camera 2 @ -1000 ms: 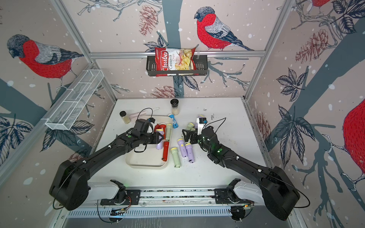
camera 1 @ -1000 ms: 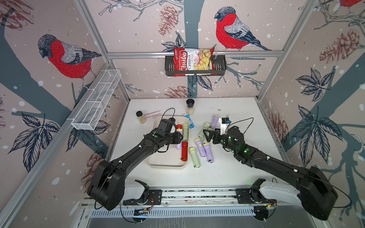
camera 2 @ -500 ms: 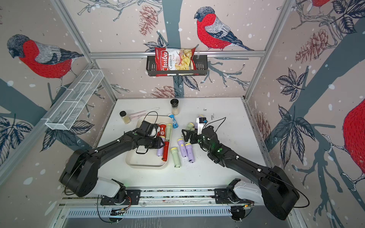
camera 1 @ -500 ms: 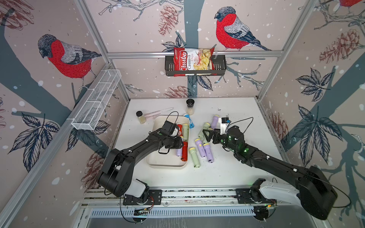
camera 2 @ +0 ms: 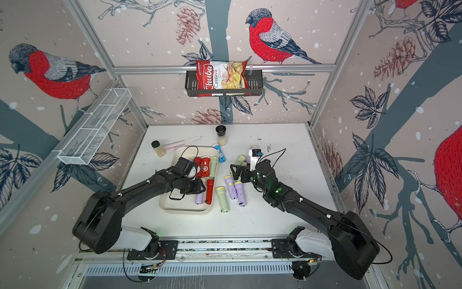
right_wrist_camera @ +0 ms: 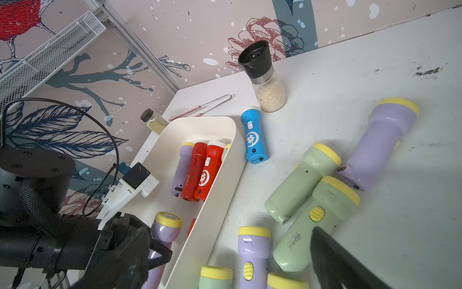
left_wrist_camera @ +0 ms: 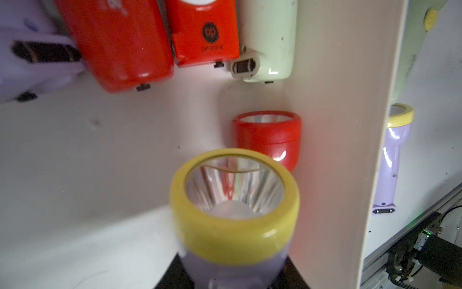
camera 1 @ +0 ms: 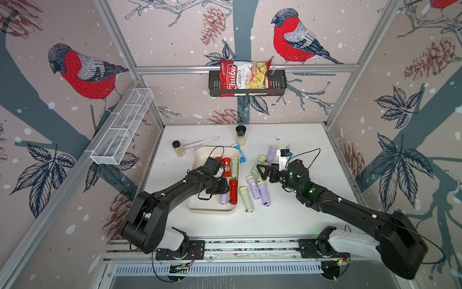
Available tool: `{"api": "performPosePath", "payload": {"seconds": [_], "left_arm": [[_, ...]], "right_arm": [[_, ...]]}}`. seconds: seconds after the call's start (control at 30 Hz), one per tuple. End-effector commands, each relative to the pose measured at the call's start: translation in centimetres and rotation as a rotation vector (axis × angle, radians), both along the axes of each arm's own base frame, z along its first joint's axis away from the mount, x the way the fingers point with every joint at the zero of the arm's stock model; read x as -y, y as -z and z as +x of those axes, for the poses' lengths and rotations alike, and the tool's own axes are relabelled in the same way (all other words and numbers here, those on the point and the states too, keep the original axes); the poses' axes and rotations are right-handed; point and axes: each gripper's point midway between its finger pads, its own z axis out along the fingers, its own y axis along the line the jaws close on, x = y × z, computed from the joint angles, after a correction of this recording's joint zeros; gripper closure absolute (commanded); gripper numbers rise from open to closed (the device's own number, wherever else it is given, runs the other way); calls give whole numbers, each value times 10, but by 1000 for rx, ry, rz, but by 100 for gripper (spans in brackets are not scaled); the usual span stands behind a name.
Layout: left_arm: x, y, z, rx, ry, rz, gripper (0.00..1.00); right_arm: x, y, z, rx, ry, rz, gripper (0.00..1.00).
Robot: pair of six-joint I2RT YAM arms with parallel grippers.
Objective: Put the flashlights into the storage boxes
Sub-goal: Place the flashlight at the storage box.
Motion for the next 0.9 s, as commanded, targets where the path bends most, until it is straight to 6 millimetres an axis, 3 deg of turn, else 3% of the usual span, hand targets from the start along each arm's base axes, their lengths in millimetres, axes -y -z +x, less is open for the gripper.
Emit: {"api": "performPosePath", "payload": {"seconds": [0.0,0.2,0.6,0.73,0.87], "left_arm": [[-1,2,1,2,1,7,61],[-1,2,6,19,-6,12,49],[-2,-2,11,50,-18,16,47],[-4,-12,17,90,-28,22,43],[-4,-36,30,176,-50,9,42]], "right_arm": [[0,-4,1,6,6,9,1],[3,-6,0,9,17,7,1],[1,-8,-2,7,9,14,1],[3,-10,-3,9,12,9,1],[7,-13,-5,12,26,-3,1]]}}
